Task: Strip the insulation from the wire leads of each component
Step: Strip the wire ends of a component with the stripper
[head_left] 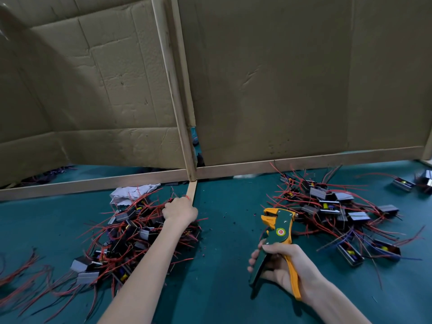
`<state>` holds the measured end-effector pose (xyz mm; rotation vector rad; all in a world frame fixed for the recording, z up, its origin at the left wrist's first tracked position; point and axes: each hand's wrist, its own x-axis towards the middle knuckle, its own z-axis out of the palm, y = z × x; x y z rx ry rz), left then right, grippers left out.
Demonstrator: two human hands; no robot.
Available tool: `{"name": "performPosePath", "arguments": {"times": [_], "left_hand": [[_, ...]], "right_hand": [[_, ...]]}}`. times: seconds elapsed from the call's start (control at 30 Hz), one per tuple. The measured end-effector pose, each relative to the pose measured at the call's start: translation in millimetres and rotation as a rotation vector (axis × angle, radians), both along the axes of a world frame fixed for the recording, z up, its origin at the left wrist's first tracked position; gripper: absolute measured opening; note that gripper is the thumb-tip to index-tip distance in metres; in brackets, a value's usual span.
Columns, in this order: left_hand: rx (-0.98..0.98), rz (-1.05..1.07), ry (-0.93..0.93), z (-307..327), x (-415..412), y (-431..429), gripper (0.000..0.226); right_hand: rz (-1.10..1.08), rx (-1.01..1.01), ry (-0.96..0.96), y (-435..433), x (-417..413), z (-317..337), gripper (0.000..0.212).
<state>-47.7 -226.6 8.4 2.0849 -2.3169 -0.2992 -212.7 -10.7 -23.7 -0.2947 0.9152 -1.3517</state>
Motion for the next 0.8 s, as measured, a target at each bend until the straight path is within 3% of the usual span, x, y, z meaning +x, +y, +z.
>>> {"name": "performPosePath", "arguments": {"times": [0.27,0.33,0.4,0.5,0.57,0.67,0.8], "left_hand": [[-0.350,-0.177,0.648,7.1,-9.0,37.4,0.030],[-0.388,-0.264,0.721,5.9,-10.6,52.9,0.025],[-0.276,-0.410,0.678,-0.2,-11.6,64.7,0.018],[-0.140,-0.513,0.437,-15.2,-14.5,75.9,0.012],[-0.148,-0.488,0.365,-25.4,-16.0,79.6,0.007],[-0.185,-0.426,0.426,-38.5,-19.3,84.1,0.030],[-0.285,-0.469,0.336,-49.3,-23.2,86.0,0.036]], "right_hand": [[-0.013,-0.019,-0.001,0.6,-0.4,1.1,0.014],[-0.018,-0.022,0.002,0.2,-0.8,0.6,0.014],[-0.020,-0.023,0.005,-0.1,-0.6,-0.2,0.015],[-0.017,-0.015,0.011,0.2,-0.4,-1.2,0.016],[-0.006,-0.013,0.014,0.4,-0.9,-0.9,0.014],[0.009,-0.002,0.014,0.8,-1.5,-0.5,0.012],[0.022,0.001,0.032,1.2,-0.1,0.0,0.014]]}}
